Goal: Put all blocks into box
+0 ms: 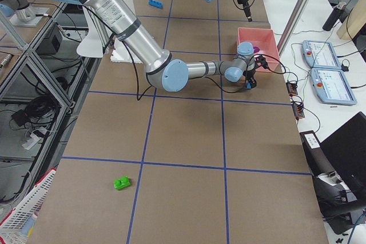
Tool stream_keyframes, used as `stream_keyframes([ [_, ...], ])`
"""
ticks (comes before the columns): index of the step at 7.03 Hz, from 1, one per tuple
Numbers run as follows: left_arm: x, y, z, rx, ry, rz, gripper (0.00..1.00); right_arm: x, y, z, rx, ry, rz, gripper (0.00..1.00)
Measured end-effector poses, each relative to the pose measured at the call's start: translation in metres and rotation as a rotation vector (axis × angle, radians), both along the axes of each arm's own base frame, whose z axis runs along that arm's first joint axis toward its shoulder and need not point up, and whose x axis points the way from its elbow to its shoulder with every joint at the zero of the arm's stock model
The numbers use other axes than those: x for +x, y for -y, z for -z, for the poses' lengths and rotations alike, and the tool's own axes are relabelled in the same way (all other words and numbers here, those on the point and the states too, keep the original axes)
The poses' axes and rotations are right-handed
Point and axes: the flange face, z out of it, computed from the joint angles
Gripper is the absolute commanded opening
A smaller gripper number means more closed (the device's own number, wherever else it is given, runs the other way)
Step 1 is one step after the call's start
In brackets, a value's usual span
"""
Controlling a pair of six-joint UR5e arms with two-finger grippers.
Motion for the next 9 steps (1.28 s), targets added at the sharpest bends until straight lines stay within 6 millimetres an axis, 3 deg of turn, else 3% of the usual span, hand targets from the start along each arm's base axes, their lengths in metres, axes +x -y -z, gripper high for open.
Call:
stream_keyframes([
  [1,-0.04,-0.016,-0.034,0.007,-0.002,-0.034,1.0,0.001,0.001,0.003,0.002,0.003,-0.002,0.0],
  [3,-0.123,-0.051,-0.074,-0.001,-0.004,-0.1,1.0,0.01,0.01,0.024,0.0,0.031,-0.034,0.0],
  [5,-0.188,-0.123,-0.108,-0.002,0.039,-0.162,1.0,0.033,0.017,0.073,0.001,0.062,-0.064,0.0],
  [7,-0.23,-0.19,-0.155,-0.03,0.095,-0.2,1.0,0.059,0.012,0.128,0.007,0.084,-0.076,0.0],
  [9,-0.246,-0.236,-0.223,-0.08,0.192,-0.277,1.0,0.078,0.011,0.17,-0.006,0.116,-0.114,0.0],
])
